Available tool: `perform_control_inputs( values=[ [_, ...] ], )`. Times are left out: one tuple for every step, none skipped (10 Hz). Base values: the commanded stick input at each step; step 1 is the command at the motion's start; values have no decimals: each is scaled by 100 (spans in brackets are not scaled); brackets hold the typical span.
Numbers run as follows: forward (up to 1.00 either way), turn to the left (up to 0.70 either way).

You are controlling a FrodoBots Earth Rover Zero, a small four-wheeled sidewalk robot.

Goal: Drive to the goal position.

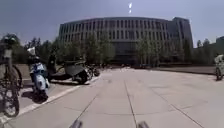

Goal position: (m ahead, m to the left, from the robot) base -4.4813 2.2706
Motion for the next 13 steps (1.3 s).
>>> perform_control_inputs(
  values=[
    [0,0],
    [0,0],
    [0,-38],
    [0,-85],
    [0,-85],
    [0,-85],
    [0,-85],
    [0,-85],
    [0,-85],
    [0,-85],
    [0,-85],
    [0,-85],
    [0,-85]
  ],
)
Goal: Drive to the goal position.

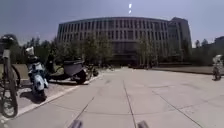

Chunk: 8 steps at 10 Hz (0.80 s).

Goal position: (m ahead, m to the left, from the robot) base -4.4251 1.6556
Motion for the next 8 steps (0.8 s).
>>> perform_control_inputs(
  values=[
    [0,-85],
    [0,-85],
    [0,-85],
    [0,-85],
    [0,-85],
    [0,-85],
    [0,-85],
    [0,-85]
  ],
)
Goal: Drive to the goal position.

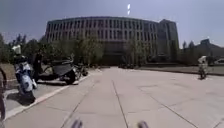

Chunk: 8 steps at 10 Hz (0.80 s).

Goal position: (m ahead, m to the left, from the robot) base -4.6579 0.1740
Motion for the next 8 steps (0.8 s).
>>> perform_control_inputs(
  values=[
    [0,-85],
    [0,-85],
    [0,-85],
    [0,-85],
    [0,-85],
    [0,-85],
    [0,-85],
    [0,-85]
  ],
)
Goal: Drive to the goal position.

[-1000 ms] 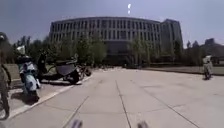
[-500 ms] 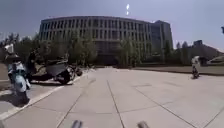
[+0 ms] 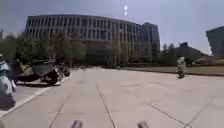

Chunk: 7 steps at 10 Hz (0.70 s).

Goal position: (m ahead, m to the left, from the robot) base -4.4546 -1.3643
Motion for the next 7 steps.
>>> perform_control_inputs(
  values=[
    [0,-85],
    [0,-85],
    [0,-85],
    [0,-85],
    [0,-85],
    [0,-85],
    [0,-85]
  ],
)
